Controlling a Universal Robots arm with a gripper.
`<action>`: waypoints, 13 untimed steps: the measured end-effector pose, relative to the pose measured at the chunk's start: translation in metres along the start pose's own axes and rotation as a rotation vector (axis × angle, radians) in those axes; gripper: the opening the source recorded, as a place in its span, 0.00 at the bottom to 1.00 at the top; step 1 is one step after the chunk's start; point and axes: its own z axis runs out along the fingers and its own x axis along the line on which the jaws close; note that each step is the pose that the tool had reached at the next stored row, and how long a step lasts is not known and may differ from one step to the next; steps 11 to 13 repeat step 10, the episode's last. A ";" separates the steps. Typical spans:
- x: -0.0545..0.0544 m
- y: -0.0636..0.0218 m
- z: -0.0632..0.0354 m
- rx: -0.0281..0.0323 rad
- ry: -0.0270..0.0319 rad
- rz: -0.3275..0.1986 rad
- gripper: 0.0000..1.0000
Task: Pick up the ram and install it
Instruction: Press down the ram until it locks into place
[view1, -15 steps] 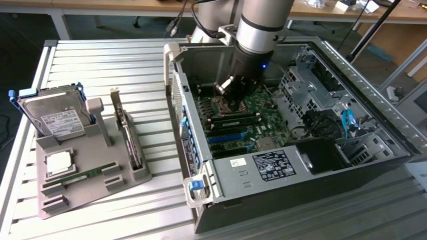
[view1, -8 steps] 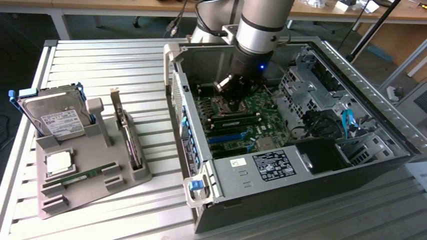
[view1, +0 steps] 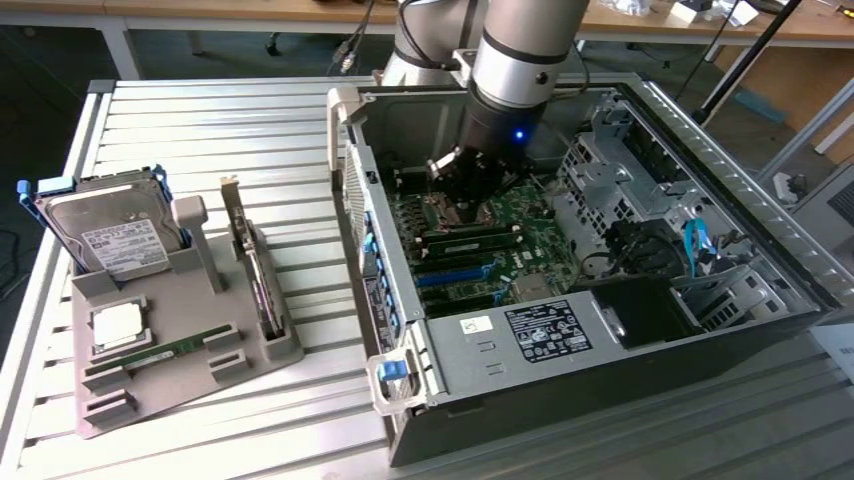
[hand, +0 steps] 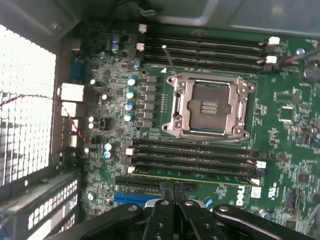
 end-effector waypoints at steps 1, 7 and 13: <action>0.000 0.0000 0.0000 -0.0002 0.0004 0.015 0.11; 0.000 0.0000 0.0002 -0.0016 0.0028 0.110 0.11; 0.000 0.0000 0.0002 -0.0017 0.0028 0.110 0.11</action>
